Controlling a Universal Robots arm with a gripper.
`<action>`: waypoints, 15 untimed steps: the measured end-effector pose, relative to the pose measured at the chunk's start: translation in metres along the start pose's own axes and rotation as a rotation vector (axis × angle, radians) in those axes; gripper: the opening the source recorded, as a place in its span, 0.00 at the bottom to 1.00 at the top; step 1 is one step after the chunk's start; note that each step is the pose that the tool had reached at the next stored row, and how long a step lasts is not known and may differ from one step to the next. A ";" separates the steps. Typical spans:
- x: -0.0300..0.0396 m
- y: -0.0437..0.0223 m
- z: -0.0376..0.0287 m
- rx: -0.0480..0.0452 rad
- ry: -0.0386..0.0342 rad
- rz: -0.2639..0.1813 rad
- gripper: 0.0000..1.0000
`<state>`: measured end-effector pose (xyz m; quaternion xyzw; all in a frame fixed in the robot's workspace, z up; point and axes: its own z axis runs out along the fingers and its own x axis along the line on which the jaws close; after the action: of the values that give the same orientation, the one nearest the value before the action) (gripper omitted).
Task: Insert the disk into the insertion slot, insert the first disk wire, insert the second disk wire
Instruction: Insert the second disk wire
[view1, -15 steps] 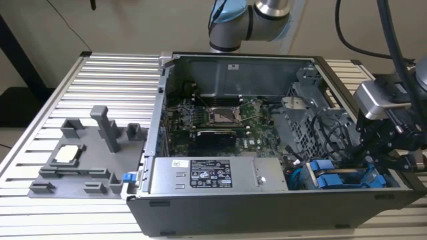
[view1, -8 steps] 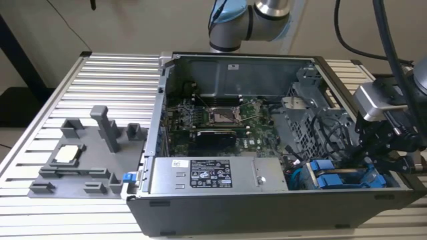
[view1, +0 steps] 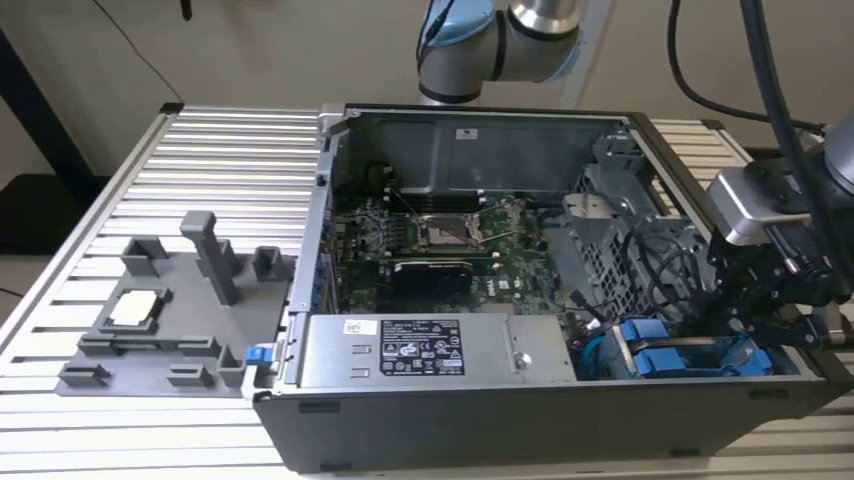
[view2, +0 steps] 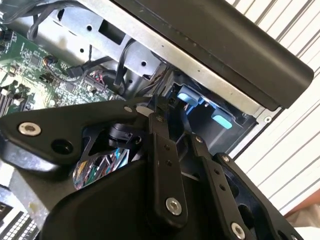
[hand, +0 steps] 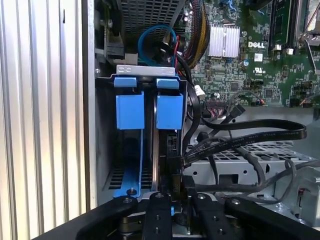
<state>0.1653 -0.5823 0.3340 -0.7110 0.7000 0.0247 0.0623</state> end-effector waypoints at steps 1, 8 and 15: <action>-0.0001 0.0000 -0.0009 -0.0001 0.0009 0.000 0.27; -0.0021 -0.0008 -0.0169 -0.0058 0.0006 0.001 0.27; -0.0032 -0.0013 -0.0262 -0.0085 0.0007 0.001 0.27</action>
<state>0.1652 -0.5824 0.3605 -0.7108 0.7004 0.0275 0.0590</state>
